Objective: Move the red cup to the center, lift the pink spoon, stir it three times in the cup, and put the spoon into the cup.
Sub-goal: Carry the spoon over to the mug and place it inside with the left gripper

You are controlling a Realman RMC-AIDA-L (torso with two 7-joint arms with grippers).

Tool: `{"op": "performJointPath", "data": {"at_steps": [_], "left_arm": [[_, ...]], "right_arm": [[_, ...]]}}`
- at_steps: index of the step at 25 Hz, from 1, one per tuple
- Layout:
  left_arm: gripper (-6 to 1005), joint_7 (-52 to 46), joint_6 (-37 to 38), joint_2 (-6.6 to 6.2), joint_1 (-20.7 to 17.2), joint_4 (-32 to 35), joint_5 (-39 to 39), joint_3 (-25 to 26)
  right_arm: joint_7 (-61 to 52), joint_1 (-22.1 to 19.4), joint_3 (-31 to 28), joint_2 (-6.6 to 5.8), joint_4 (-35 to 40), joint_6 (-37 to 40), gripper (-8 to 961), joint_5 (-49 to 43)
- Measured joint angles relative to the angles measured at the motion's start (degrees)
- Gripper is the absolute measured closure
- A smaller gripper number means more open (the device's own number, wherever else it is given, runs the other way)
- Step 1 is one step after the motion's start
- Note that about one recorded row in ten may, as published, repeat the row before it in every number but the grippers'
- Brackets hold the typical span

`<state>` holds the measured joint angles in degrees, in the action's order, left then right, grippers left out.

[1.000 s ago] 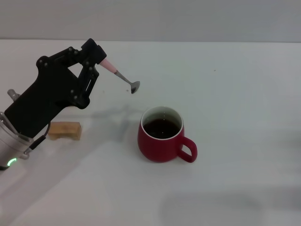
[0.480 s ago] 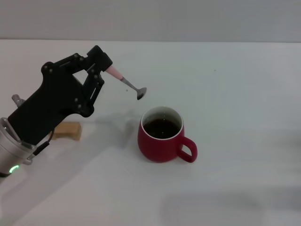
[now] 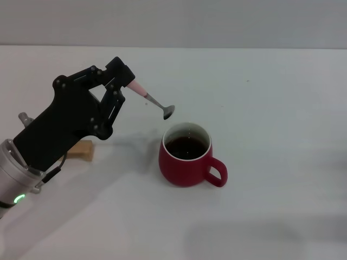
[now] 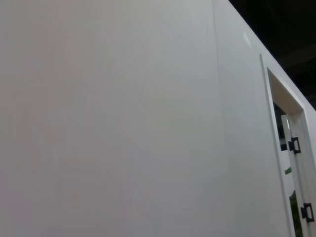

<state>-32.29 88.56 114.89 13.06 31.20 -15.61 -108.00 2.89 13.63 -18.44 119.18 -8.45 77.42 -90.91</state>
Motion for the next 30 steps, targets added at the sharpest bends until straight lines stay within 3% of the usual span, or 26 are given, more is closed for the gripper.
{"op": "performJointPath", "data": {"at_steps": [30], "left_arm": [[833, 0.29, 0.39, 2.67, 1.54, -4.91, -1.89, -0.2]], "right_arm": [[-0.22, -0.01, 0.25, 0.0, 0.01, 0.37, 954, -0.16]]}}
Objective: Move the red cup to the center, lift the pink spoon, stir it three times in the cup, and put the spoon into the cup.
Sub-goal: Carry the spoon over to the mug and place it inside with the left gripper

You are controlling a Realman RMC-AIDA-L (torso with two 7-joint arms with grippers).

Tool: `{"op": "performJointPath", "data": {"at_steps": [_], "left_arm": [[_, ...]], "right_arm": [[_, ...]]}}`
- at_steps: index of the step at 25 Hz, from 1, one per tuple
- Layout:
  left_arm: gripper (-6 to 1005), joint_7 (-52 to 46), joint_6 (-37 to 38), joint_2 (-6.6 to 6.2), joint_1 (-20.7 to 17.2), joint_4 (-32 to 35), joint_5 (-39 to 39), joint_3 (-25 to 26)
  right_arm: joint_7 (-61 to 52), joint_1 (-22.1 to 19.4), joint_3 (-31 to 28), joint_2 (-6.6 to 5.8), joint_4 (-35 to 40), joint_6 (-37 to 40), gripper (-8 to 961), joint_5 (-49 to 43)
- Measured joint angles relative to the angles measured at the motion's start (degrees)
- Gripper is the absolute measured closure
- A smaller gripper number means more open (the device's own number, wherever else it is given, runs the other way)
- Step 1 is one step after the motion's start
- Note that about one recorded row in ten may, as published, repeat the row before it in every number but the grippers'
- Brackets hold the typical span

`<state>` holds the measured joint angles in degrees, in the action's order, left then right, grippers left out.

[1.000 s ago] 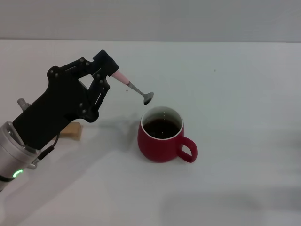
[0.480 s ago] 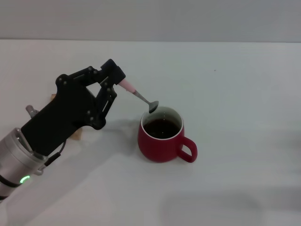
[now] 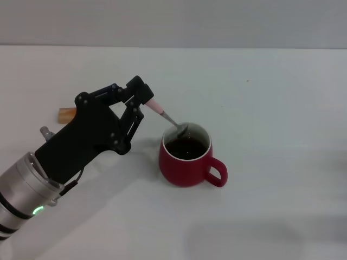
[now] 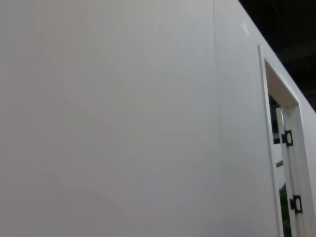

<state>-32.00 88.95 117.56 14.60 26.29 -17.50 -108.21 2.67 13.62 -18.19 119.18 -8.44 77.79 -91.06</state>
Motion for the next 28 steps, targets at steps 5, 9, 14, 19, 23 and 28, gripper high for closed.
{"op": "performJointPath", "data": {"at_steps": [5, 9, 14, 19, 23, 28], "left_arm": [[831, 0.24, -0.18, 0.23, 1.07, -2.6, 0.0, 0.01], [829, 0.87, -1.08, 0.37, 1.61, -3.86, 0.01, 0.02], [827, 2.75, -3.97, 0.65, 2.48, -3.96, 0.02, -1.08], [825, 2.76, -5.05, 0.66, 2.97, -3.96, 0.01, -1.72], [823, 3.25, -5.81, 0.66, 3.11, -3.97, 0.01, -1.74], [821, 3.38, -7.5, 0.78, 3.56, -4.05, 0.01, -1.88]], "right_arm": [[-0.04, -0.22, 0.11, 0.0, 0.0, 0.1, 953, 0.0], [-0.06, -0.46, 0.11, 0.0, 0.0, 0.17, 953, 0.0], [-0.08, -0.52, 0.09, 0.0, 0.0, 0.26, 953, 0.0], [-0.1, -0.53, 0.08, -0.01, 0.0, 0.27, 953, 0.0], [-0.12, -0.59, 0.08, -0.06, 0.0, 0.27, 954, 0.0], [-0.13, -0.61, 0.08, -0.09, 0.0, 0.31, 954, 0.01]]}}
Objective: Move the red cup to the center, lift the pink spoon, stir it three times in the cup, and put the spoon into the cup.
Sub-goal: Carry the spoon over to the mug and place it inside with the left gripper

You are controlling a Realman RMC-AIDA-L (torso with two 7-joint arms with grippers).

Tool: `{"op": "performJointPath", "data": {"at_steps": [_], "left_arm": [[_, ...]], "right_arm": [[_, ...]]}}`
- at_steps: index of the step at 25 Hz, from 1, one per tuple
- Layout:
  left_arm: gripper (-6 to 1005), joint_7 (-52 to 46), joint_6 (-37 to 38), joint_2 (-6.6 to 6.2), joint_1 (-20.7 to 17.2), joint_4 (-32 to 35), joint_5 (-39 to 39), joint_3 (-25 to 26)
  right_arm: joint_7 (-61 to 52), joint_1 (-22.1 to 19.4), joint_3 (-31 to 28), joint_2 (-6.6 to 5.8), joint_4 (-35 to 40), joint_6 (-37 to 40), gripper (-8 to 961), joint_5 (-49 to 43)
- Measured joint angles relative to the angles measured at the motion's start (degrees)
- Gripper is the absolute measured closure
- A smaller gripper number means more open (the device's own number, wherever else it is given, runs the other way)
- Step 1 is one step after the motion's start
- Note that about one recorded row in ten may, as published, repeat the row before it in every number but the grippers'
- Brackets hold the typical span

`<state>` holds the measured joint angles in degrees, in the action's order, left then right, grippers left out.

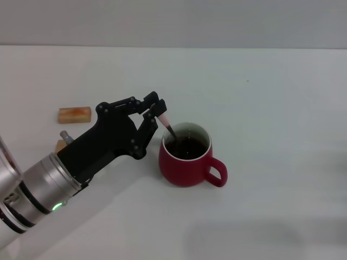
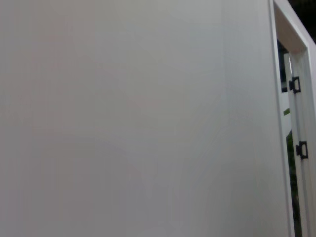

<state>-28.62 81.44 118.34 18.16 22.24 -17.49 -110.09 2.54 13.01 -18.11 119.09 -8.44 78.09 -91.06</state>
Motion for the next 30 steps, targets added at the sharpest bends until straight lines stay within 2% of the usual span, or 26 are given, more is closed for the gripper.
{"op": "performJointPath", "data": {"at_steps": [30], "left_arm": [[808, 1.47, -6.12, 0.29, 1.82, -0.01, 0.01, -0.68]], "right_arm": [[-0.08, -0.02, -0.25, 0.0, 0.44, 0.04, 953, 0.01]]}}
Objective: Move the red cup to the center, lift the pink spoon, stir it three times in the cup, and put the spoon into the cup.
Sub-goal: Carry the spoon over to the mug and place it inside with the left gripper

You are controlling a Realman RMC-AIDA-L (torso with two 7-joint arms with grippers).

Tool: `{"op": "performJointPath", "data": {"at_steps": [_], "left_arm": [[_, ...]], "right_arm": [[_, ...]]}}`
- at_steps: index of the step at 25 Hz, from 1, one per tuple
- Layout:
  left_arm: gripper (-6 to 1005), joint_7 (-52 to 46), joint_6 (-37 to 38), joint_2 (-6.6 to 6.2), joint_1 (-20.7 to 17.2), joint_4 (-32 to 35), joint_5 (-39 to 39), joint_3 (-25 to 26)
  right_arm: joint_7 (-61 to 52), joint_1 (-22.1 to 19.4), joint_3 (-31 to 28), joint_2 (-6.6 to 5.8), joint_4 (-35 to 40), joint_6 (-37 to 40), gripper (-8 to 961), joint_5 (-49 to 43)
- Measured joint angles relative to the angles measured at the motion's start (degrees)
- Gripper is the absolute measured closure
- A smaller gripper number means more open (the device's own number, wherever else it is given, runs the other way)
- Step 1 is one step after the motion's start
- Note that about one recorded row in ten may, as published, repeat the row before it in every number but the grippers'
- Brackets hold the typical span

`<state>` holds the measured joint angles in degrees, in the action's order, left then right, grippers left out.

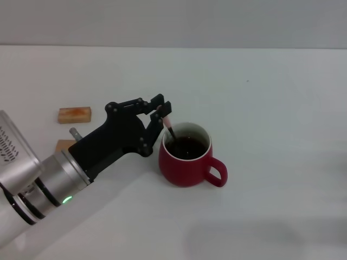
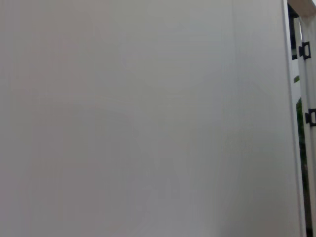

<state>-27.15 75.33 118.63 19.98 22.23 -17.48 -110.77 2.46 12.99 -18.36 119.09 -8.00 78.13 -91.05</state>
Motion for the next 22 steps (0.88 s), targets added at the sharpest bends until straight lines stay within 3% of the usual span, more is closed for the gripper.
{"op": "performJointPath", "data": {"at_steps": [22], "left_arm": [[799, -0.51, -4.65, 0.5, 3.67, 1.25, 0.67, -6.39]], "right_arm": [[0.0, -0.23, 0.14, 0.0, 0.25, 0.64, 954, 0.21]]}}
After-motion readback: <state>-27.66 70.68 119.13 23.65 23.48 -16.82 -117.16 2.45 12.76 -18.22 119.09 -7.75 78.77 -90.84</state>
